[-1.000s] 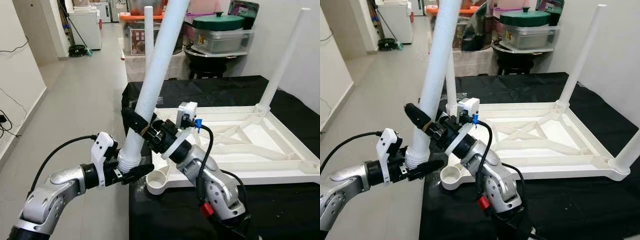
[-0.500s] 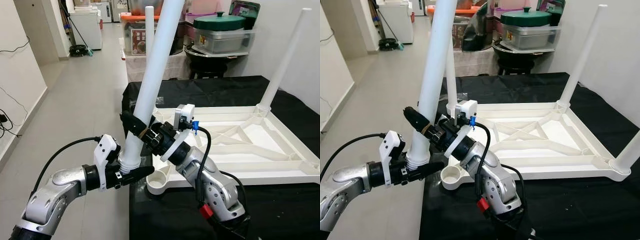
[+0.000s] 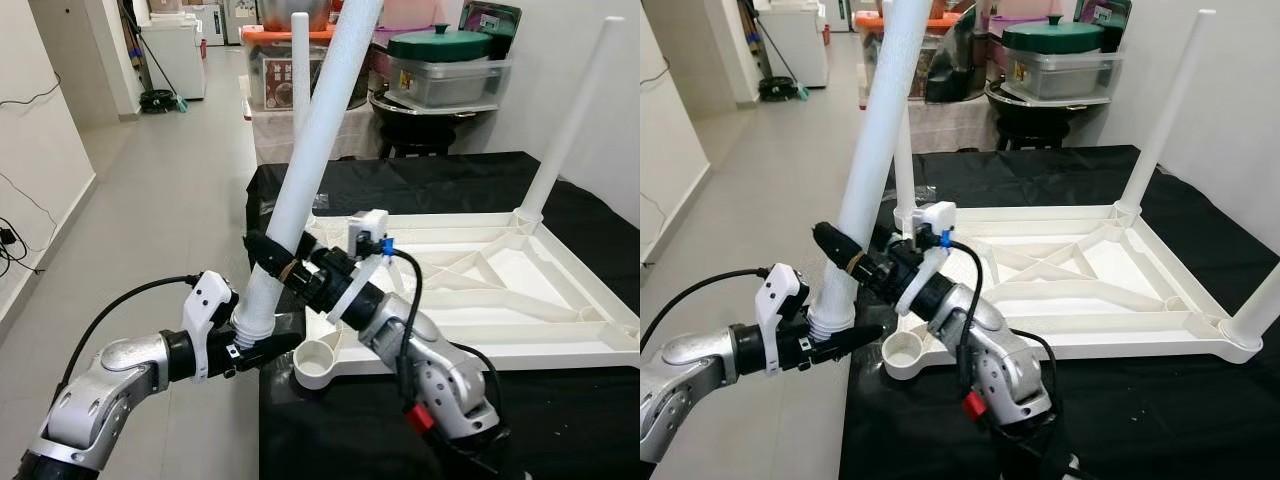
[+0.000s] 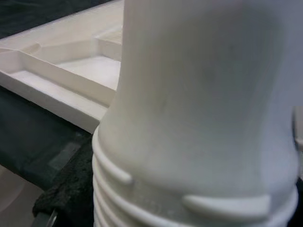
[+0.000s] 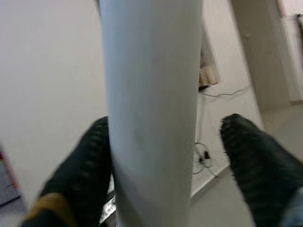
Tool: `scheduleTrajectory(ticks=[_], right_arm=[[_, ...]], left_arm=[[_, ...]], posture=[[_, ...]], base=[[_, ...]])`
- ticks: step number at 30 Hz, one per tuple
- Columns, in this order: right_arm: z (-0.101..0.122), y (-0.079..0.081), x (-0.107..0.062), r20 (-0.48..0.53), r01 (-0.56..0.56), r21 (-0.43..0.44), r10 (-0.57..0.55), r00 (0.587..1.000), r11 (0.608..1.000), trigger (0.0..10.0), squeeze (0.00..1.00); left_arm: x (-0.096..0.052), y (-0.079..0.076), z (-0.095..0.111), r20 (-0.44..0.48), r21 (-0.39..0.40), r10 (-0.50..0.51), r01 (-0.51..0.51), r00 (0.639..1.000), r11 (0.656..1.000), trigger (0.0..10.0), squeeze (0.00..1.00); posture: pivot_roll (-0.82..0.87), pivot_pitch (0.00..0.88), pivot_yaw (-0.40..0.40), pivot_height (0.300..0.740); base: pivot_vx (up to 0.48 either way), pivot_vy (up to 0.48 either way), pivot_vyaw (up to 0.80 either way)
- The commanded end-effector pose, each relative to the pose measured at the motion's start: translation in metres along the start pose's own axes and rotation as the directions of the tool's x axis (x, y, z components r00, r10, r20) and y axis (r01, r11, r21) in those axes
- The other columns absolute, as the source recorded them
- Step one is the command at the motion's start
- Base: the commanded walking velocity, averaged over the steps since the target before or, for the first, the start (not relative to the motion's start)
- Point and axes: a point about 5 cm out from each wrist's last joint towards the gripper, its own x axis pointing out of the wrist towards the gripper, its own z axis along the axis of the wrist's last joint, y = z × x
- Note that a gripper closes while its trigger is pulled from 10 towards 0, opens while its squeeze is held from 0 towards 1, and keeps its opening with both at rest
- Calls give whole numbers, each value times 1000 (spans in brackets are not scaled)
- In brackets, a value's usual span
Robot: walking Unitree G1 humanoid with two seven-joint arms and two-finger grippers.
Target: Building children table
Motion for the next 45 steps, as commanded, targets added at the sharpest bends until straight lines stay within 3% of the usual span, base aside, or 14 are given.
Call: scheduleTrajectory(ticks=[1, 8, 13, 14, 16, 17, 23, 24, 26, 27, 45], right_arm=[[-1, 2, -3, -35, -57, 19, 58, 998, 998, 10000, 1000], [1, -6, -2, -74, -23, 75, 29, 997, 997, 10000, 1000], [-2, 2, 3, -84, -58, 115, 68, 994, 992, 10000, 1000], [-2, 9, 9, -61, -77, 137, 86, 994, 988, 10000, 941], [-1, 10, 12, -51, -82, 144, 90, 995, 986, 10000, 941], [0, 12, 14, -38, -90, 163, 97, 995, 983, 10000, 0], [-3, 20, 21, -20, -121, 215, 128, 992, 969, 10000, 0], [-5, 21, 22, -16, -123, 221, 130, 991, 967, 4863, 0], [-6, 23, 22, -14, -125, 225, 132, 991, 966, 4863, 0], [-7, 24, 22, -8, -132, 228, 137, 991, 965, 0, 0], [-17, 20, 11, -86, -127, 166, 143, 986, 978, 0, 0]], left_arm=[[-5, -3, 1, -27, 43, -37, 38, 999, 998, 10000, 0], [-15, -1, -4, -96, 80, -58, 66, 994, 995, 10000, 0], [-14, -7, -9, -114, 66, -92, 100, 989, 993, 10000, 0], [-12, -10, -12, -119, 56, -105, 112, 987, 992, 10000, 0], [-12, -10, -13, -119, 54, -107, 114, 987, 992, 10000, 0], [-11, -10, -13, -113, 51, -108, 114, 988, 992, 10000, 0], [-8, -11, -13, -106, 49, -116, 122, 988, 991, 10000, 0], [-8, -11, -13, -105, 48, -117, 122, 988, 991, 10000, 0], [-8, -11, -13, -104, 48, -117, 122, 988, 991, 10000, 0], [-8, -11, -13, -105, 49, -115, 121, 988, 992, 10000, 0], [-12, -11, -14, -123, 70, -124, 133, 985, 989, 10000, 0]], posture=[[72, 0, -7, 740], [79, 0, -11, 740], [79, 0, -10, 740], [76, 0, -9, 740], [76, 0, -9, 740], [74, 0, -8, 740], [75, 0, -12, 740], [76, 0, -14, 740], [76, 0, -14, 740], [76, 0, -15, 740], [78, 0, -12, 740]], base=[[0, 0, 0], [0, 0, 0], [0, 0, 0], [0, 0, 0], [0, 0, 0], [0, 0, 0], [0, 0, 0], [0, 0, 0], [0, 0, 0], [0, 0, 0], [0, 0, 0]])
